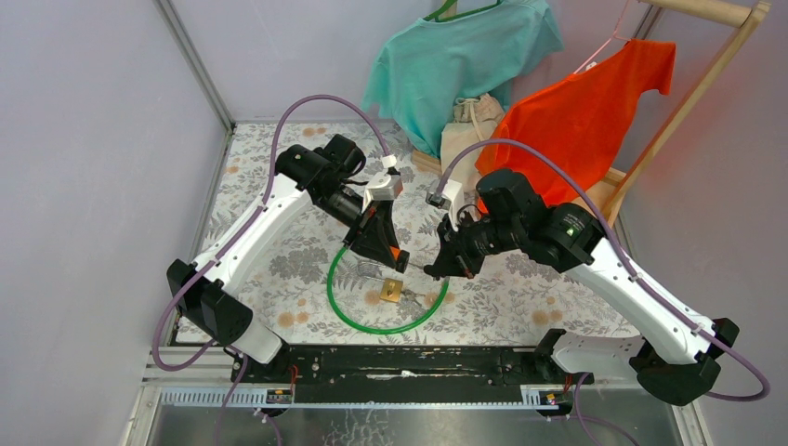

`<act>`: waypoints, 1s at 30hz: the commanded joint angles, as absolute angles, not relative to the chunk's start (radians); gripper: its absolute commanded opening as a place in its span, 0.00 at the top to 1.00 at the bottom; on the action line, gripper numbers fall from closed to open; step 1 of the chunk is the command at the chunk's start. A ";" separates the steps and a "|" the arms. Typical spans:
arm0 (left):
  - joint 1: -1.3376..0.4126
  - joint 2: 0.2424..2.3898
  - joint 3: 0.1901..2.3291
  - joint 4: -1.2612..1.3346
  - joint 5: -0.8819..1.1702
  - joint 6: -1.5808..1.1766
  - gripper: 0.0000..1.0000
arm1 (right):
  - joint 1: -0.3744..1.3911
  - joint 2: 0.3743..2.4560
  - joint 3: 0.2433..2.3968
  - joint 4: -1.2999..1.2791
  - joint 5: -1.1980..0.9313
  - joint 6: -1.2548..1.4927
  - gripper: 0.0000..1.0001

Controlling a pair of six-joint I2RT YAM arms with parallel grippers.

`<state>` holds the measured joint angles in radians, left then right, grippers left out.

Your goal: Unlock with the key

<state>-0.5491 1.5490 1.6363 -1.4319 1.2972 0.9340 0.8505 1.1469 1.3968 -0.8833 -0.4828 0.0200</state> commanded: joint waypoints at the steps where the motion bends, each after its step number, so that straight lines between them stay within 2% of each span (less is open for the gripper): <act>1: -0.552 1.543 1.668 -1.443 1.339 0.940 1.00 | 0.863 1.154 1.404 -0.809 -0.511 0.032 1.00; 22: -0.551 1.542 1.663 -1.431 1.321 0.928 1.00 | 0.866 1.166 1.419 -0.783 -0.495 0.046 1.00; 30: -0.552 1.531 1.630 -1.314 1.263 0.808 1.00 | 0.866 1.192 1.420 -0.728 -0.504 0.100 1.00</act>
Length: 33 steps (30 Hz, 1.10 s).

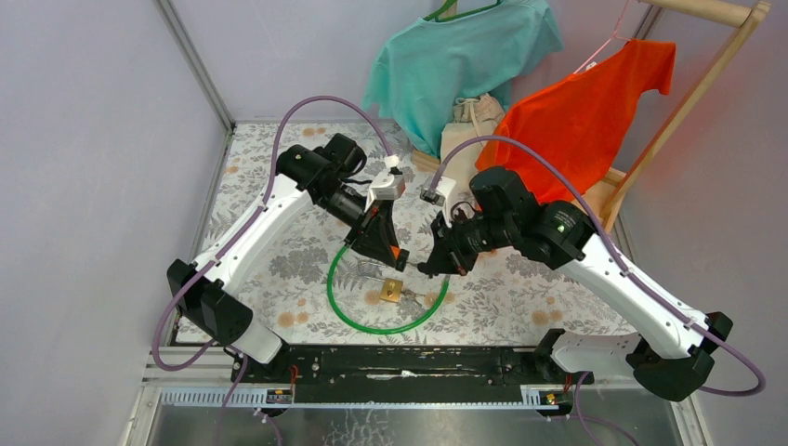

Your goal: Unlock with the key

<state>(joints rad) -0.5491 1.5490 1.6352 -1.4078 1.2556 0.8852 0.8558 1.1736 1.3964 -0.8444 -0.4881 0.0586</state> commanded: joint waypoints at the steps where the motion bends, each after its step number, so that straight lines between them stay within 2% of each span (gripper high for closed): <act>1: -0.552 1.530 1.628 -1.299 1.254 0.798 1.00 | 0.867 1.201 1.421 -0.727 -0.505 0.105 1.00; 9: -0.552 1.503 1.597 -1.252 1.223 0.778 1.00 | 0.865 1.221 1.433 -0.650 -0.512 0.135 1.00; 21: -0.552 1.392 1.518 -1.032 1.183 0.636 1.00 | 0.864 1.233 1.269 -0.246 -0.546 0.382 1.00; 29: -0.553 1.333 1.546 -1.172 1.034 0.782 1.00 | 0.762 1.200 1.127 0.137 -0.827 0.762 1.00; 33: -0.552 1.327 1.577 -1.198 0.970 0.768 1.00 | 0.737 1.177 1.075 0.228 -0.896 0.860 1.00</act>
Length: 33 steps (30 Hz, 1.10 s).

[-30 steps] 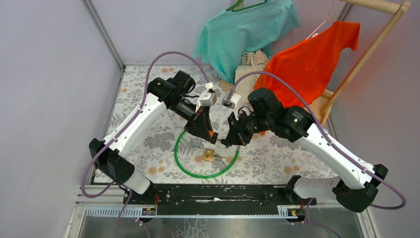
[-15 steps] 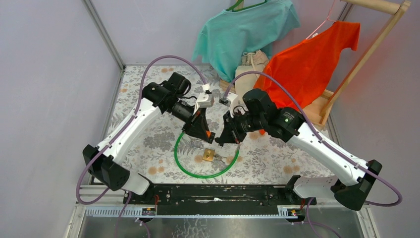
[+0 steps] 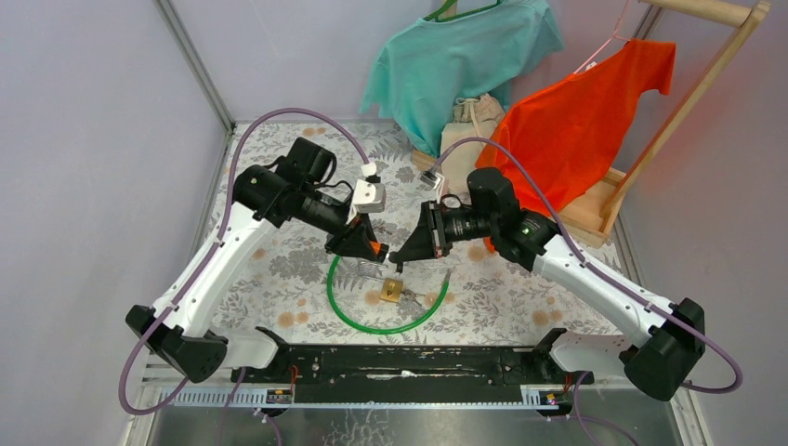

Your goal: Unlock with the key

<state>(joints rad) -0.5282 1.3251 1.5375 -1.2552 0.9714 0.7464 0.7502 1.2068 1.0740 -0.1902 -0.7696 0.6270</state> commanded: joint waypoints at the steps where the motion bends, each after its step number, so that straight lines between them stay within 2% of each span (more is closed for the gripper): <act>1: -0.552 1.325 1.577 -1.198 0.969 0.758 1.00 | 0.737 1.171 1.068 0.224 -0.904 0.859 1.00; 3: -0.552 1.317 1.566 -1.173 0.976 0.692 1.00 | 0.735 1.147 1.083 0.120 -0.869 0.783 1.00; 5: -0.551 1.310 1.544 -1.129 1.002 0.584 1.00 | 0.735 1.123 1.145 -0.083 -0.753 0.594 0.58; 7: -0.551 1.308 1.526 -1.091 1.056 0.487 1.00 | 0.738 1.080 1.168 -0.170 -0.623 0.417 0.31; 9: -0.549 1.306 1.511 -1.041 1.087 0.382 1.00 | 0.744 1.018 1.130 -0.122 -0.546 0.303 0.05; 10: -0.549 1.306 1.505 -1.020 1.102 0.342 1.00 | 0.751 0.990 1.111 -0.087 -0.514 0.252 0.00; 16: -0.522 1.320 1.482 -0.935 1.192 0.155 1.00 | 0.877 0.966 1.117 -0.104 -0.401 -0.191 0.00; 20: -0.514 1.335 1.487 -0.934 1.233 0.114 1.00 | 0.957 0.969 1.116 -0.135 -0.398 -0.424 0.01; 33: -0.508 1.339 1.490 -0.919 1.249 0.090 1.00 | 1.175 1.048 1.155 -0.174 -0.075 -0.724 0.02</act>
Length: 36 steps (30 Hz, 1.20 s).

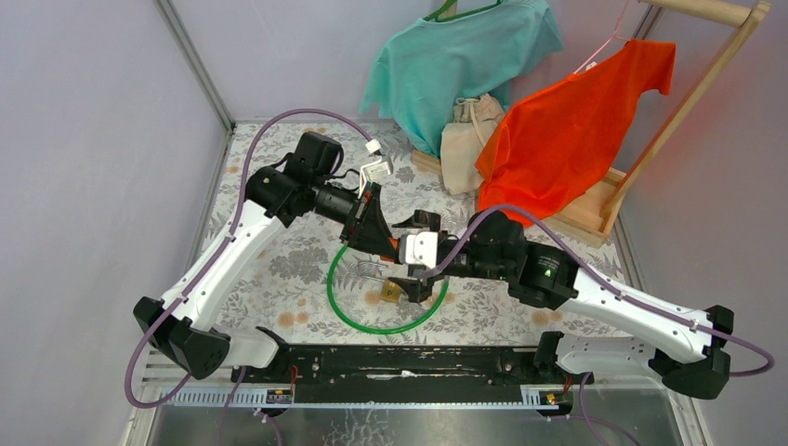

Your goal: Unlock with the key

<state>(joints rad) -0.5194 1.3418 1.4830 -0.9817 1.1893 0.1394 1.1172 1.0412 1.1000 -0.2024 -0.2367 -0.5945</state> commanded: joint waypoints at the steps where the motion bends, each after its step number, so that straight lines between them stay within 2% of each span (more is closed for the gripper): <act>1: -0.506 1.339 1.490 -0.916 1.252 0.083 1.00 | 1.188 1.048 1.151 -0.164 -0.047 -0.739 0.04; 2: -0.505 1.339 1.491 -0.915 1.254 0.079 1.00 | 1.199 1.048 1.146 -0.153 -0.018 -0.752 0.08; 7: -0.503 1.337 1.480 -0.911 1.261 0.066 1.00 | 1.233 1.047 1.143 -0.112 0.088 -0.785 0.41; 11: -0.503 1.334 1.474 -0.911 1.262 0.065 0.98 | 1.250 1.028 1.121 -0.060 0.111 -0.788 0.56; 14: -0.498 1.336 1.476 -0.912 1.253 0.064 0.78 | 1.256 1.030 1.125 -0.058 0.119 -0.771 0.70; 15: -0.494 1.336 1.482 -0.928 1.249 0.078 0.64 | 1.256 1.033 1.130 -0.066 0.128 -0.757 0.74; 16: -0.488 1.337 1.490 -0.953 1.241 0.110 0.46 | 1.256 1.033 1.132 -0.073 0.135 -0.743 0.77; 17: -0.483 1.338 1.509 -1.000 1.228 0.160 0.39 | 1.256 1.030 1.131 -0.079 0.142 -0.729 0.79; 20: -0.471 1.356 1.605 -1.228 1.172 0.448 0.32 | 1.256 1.001 1.109 -0.080 0.150 -0.654 0.81; 23: -0.468 1.375 1.676 -1.401 1.092 0.711 0.30 | 1.256 0.965 1.065 -0.075 0.149 -0.608 0.83; 26: -0.468 1.364 1.667 -1.450 1.038 0.810 0.33 | 1.256 0.955 1.045 -0.087 0.130 -0.555 0.83; 34: -0.469 1.351 1.614 -1.396 1.009 0.876 0.49 | 1.256 0.983 1.036 -0.053 0.075 -0.450 0.83; 36: -0.469 1.348 1.612 -1.370 1.009 0.871 0.57 | 1.256 0.993 1.034 -0.040 0.059 -0.425 0.83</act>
